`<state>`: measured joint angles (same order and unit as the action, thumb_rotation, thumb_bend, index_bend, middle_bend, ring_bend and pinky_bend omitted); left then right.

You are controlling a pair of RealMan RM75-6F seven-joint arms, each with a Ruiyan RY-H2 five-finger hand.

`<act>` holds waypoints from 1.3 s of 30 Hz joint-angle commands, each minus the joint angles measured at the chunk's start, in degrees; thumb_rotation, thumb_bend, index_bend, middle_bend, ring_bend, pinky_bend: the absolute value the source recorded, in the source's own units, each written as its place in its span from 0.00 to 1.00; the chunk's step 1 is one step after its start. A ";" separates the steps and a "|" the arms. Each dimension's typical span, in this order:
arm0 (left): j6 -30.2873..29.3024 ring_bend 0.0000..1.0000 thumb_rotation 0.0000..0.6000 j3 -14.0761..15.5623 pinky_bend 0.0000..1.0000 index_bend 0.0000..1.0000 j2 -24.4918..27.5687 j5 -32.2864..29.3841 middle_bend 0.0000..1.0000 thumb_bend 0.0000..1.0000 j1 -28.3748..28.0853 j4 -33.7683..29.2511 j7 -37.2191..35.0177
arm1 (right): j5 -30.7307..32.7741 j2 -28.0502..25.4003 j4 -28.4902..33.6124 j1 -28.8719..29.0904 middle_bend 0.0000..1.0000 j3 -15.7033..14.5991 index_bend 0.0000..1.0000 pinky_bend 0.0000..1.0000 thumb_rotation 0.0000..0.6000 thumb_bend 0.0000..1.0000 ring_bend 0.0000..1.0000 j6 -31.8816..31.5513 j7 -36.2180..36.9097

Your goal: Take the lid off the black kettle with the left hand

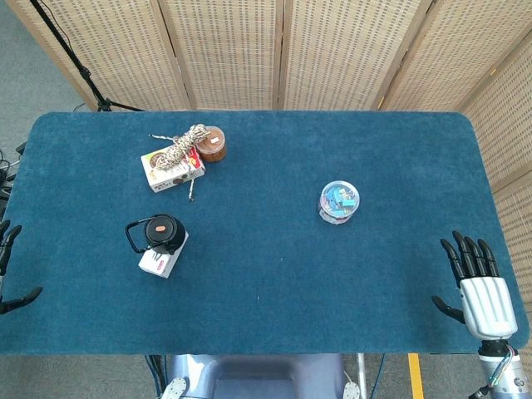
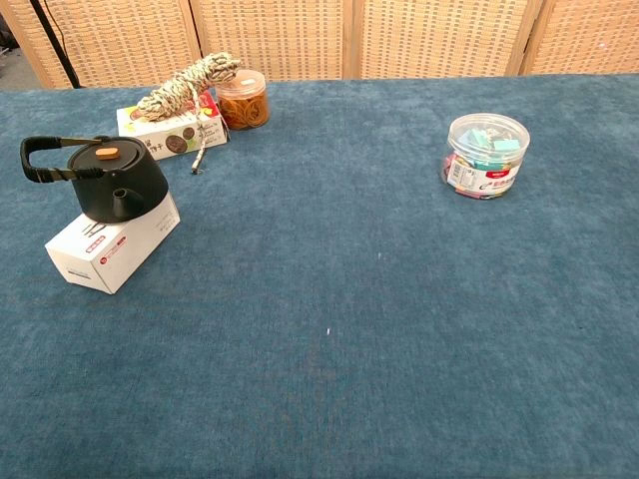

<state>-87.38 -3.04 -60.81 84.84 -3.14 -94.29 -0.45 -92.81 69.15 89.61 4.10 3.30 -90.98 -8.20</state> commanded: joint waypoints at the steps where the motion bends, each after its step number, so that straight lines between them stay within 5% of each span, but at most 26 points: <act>1: 0.30 0.00 1.00 0.09 0.00 0.00 0.12 0.04 0.00 0.03 -0.09 -0.04 -0.42 | 0.11 0.03 -0.04 -0.02 0.00 0.04 0.00 0.00 1.00 0.00 0.00 0.04 -0.13; 10: 3.54 0.00 1.00 0.12 0.00 0.00 1.10 1.49 0.00 0.03 -2.40 -1.31 -2.03 | 0.01 -0.10 0.23 -0.14 0.00 0.17 0.00 0.00 1.00 0.00 0.00 -0.34 -0.37; 17: 11.52 0.00 1.00 -2.53 0.00 0.02 7.65 3.94 0.00 0.06 -10.01 -8.02 -3.30 | 0.29 -0.15 0.77 -0.04 0.00 0.36 0.00 0.00 1.00 0.00 0.00 -0.10 -0.72; 23: 20.47 0.00 1.00 -4.85 0.00 0.17 11.85 2.81 0.00 0.09 -16.91 -11.61 -4.39 | 1.86 0.26 0.52 0.46 0.00 0.87 0.00 0.00 1.00 0.00 0.00 1.36 -1.07; 28: 28.99 0.00 1.00 -6.60 0.00 0.30 11.62 -1.58 0.00 0.14 -22.75 -11.11 -6.03 | 4.39 0.68 -0.27 1.09 0.00 1.47 0.00 0.00 1.00 0.00 0.00 3.59 -1.03; 39: 38.01 0.00 1.00 -7.35 0.00 0.37 5.70 -7.02 0.00 0.20 -30.14 -4.83 -4.40 | 8.58 1.52 -2.00 2.32 0.00 2.53 0.00 0.00 1.00 0.00 0.00 7.25 -1.32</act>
<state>-50.25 -10.20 -54.20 78.65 -32.42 -99.94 -5.04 -84.40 70.58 87.74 6.31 5.71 -83.90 -9.49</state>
